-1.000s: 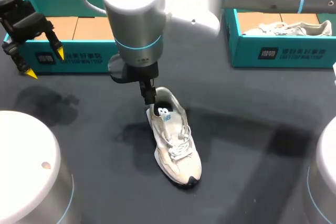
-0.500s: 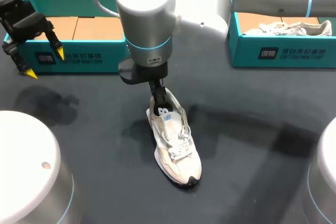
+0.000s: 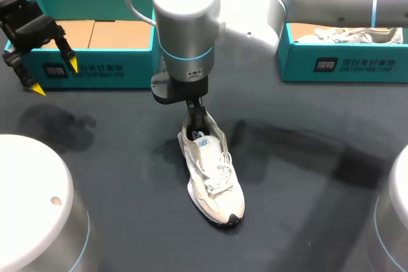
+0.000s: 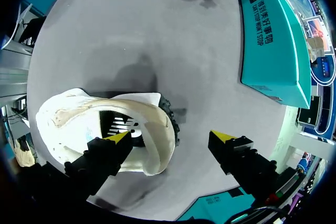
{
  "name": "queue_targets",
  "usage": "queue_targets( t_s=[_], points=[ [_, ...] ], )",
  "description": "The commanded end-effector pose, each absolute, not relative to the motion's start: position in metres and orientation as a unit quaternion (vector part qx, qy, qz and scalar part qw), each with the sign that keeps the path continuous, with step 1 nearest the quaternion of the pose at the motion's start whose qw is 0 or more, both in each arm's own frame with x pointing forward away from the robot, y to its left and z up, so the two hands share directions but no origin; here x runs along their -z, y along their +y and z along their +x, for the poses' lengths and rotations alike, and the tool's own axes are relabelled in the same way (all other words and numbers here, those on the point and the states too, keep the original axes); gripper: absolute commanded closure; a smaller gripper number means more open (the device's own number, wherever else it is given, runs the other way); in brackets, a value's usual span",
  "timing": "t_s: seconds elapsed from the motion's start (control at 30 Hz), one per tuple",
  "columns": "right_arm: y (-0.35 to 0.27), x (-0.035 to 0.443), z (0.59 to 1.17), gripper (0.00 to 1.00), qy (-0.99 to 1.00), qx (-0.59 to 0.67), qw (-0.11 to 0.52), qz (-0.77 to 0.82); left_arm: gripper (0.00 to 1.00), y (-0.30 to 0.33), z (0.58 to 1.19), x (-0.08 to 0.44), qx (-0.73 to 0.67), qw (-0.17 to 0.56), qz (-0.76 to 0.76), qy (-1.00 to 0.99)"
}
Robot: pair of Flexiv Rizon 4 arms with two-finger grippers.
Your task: Take the shoe out of the shoebox, open the shoe tongue, remove and reinsert the insole, then place the shoe into the shoebox
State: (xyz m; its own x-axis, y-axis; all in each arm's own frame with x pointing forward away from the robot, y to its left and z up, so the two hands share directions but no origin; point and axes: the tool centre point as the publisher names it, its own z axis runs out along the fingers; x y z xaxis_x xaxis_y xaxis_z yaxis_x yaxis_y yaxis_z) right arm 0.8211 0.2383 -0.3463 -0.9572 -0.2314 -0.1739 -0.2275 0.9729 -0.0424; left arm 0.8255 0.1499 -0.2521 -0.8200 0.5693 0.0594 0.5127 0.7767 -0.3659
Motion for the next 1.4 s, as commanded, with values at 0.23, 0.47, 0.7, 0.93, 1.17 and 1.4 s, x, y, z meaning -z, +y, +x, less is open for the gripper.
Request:
queue_targets(
  t_s=[0.23,0.47,0.7,0.93,1.17,1.4],
  points=[
    [0.24,0.363,0.829,0.05,0.991,0.004,0.074,-0.115,0.0,0.15,0.825,0.252,-0.168,0.083,-0.288,-0.939],
    [0.239,0.373,0.832,0.32,0.992,0.0,0.064,-0.113,0.0,0.15,0.825,0.252,-0.168,0.083,-0.288,-0.939],
    [0.239,0.38,0.831,0.31,0.992,-0.003,0.054,-0.111,0.0,0.15,0.825,0.252,-0.168,0.083,-0.288,-0.939],
    [0.238,0.381,0.828,0.75,0.993,-0.002,0.05,-0.11,0.0,0.15,0.825,0.252,-0.168,0.083,-0.288,-0.939],
    [0.237,0.374,0.822,1.0,0.993,-0.001,0.051,-0.111,0.0,0.15,0.825,0.252,-0.168,0.083,-0.288,-0.939],
    [0.228,0.346,0.815,1.0,0.994,0.015,0.061,-0.095,0.0,0.15,0.825,0.252,-0.168,0.083,-0.288,-0.939]
  ],
)
